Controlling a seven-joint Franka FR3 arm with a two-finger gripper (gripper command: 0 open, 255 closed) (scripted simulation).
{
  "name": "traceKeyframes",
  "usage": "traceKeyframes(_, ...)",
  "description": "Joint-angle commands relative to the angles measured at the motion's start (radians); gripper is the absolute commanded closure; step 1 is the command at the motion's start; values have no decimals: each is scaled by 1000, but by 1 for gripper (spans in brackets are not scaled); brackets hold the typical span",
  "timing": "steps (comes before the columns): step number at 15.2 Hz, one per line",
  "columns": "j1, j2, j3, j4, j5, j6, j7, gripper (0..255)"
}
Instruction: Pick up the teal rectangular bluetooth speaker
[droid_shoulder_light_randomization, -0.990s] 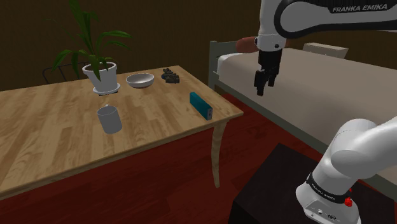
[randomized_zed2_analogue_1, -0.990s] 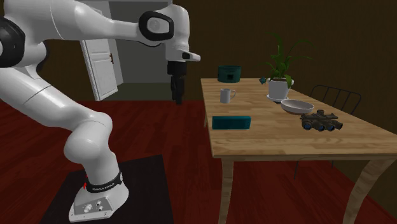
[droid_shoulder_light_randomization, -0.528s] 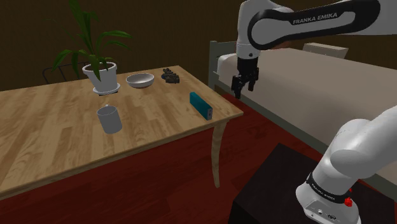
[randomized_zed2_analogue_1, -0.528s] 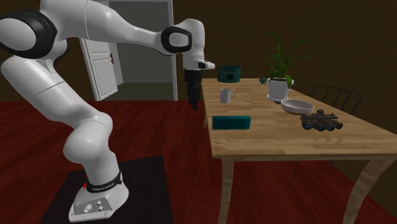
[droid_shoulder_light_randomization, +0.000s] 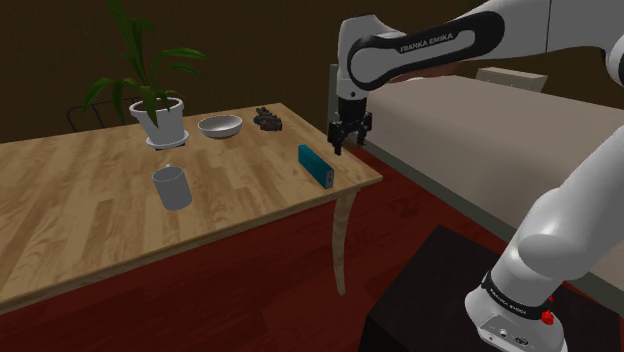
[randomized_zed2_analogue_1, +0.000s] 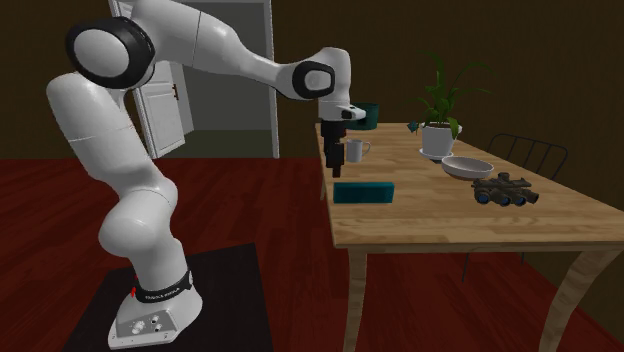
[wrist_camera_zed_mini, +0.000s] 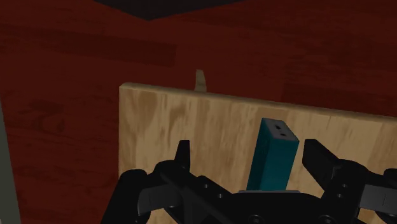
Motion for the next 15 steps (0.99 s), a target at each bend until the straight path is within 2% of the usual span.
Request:
traceKeyframes(1,-2,70,5,47,-6,35,28,0)
traceKeyframes(10,7,389,8,347,-46,106,144,0)
traceKeyframes(15,8,404,6,299,-50,169,147,0)
